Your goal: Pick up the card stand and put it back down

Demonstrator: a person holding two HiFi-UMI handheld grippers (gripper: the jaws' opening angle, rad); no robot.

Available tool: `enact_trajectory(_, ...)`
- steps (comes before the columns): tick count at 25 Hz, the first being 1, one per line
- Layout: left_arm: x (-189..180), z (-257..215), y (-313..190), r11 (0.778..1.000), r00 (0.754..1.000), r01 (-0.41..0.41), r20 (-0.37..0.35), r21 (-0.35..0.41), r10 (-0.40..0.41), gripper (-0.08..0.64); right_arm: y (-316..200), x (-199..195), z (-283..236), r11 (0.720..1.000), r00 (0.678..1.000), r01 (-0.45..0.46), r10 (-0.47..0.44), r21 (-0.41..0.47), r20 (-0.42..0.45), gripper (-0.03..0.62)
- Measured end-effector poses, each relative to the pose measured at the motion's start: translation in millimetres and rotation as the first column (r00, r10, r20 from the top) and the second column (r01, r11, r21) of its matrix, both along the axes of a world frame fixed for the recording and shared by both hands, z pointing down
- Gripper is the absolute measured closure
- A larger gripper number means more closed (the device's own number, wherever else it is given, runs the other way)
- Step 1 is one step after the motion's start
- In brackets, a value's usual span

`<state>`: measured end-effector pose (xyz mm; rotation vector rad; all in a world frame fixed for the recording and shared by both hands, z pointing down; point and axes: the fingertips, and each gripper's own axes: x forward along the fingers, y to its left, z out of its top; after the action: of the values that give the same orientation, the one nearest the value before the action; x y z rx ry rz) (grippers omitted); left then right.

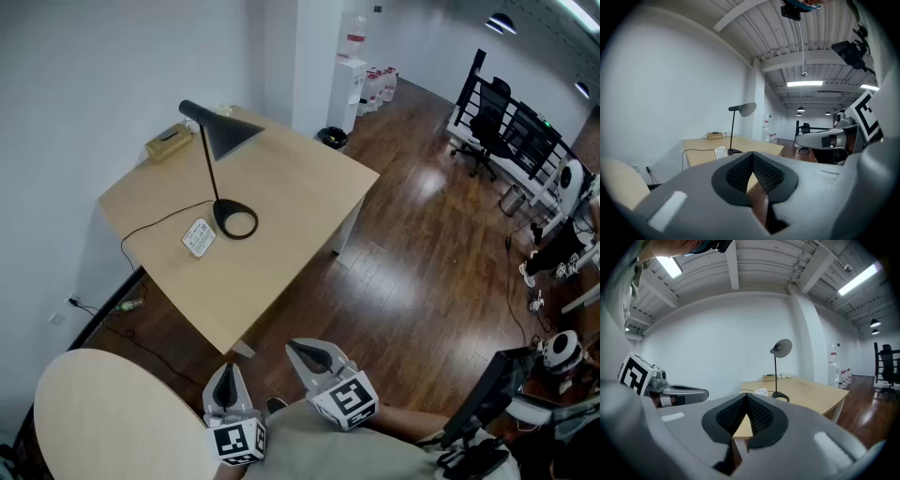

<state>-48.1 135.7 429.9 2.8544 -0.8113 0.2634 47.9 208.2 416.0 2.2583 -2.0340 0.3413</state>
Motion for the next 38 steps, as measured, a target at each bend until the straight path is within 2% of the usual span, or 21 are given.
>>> enact_trajectory(5, -3.0, 8.2, -19.0, 0.998, 0.998, -0.063, -0.026, 0.015, 0.063, 0.552, -11.7, -5.9, 2.2, 0.998, 0.998, -0.060, 0.060, -0.007, -0.024, 0.592)
enact_trajectory(8, -14.8, 10.9, -31.2, 0.999, 0.999, -0.051, -0.016, 0.002, 0.051, 0.552, -25.8, -17.6, 3.3, 0.999, 0.998, -0.050, 0.050, -0.016, -0.032, 0.592)
enact_trajectory(12, -21.7, 17.5, -39.1, 0.999, 0.998, -0.049, -0.041, -0.007, 0.049, 0.552, -37.8, -31.5, 6.4, 0.999, 0.998, -0.021, 0.019, -0.031, -0.058, 0.592)
enact_trajectory(19, -21.3, 26.6, -59.4, 1.000, 1.000, 0.001, -0.012, -0.013, -0.001, 0.552, -64.4, -24.7, 14.3, 0.999, 0.999, 0.024, -0.025, -0.037, -0.026, 0.592)
enact_trajectory(24, -1.1, 26.1, -78.9, 0.998, 0.997, 0.070, 0.013, 0.010, -0.070, 0.552, -91.8, 0.9, 22.2, 0.996, 0.996, 0.091, -0.091, -0.018, 0.013, 0.592)
enact_trajectory(29, 35.1, 20.9, -105.1, 0.988, 0.987, 0.149, 0.052, 0.026, -0.150, 0.552, -127.0, 44.5, 18.6, 0.985, 0.984, 0.172, -0.172, 0.009, 0.036, 0.592)
enact_trajectory(38, 97.5, 8.1, -127.3, 0.943, 0.940, 0.329, 0.079, 0.050, -0.332, 0.552, -163.9, 115.7, 18.0, 0.945, 0.943, 0.325, -0.328, 0.042, 0.065, 0.592)
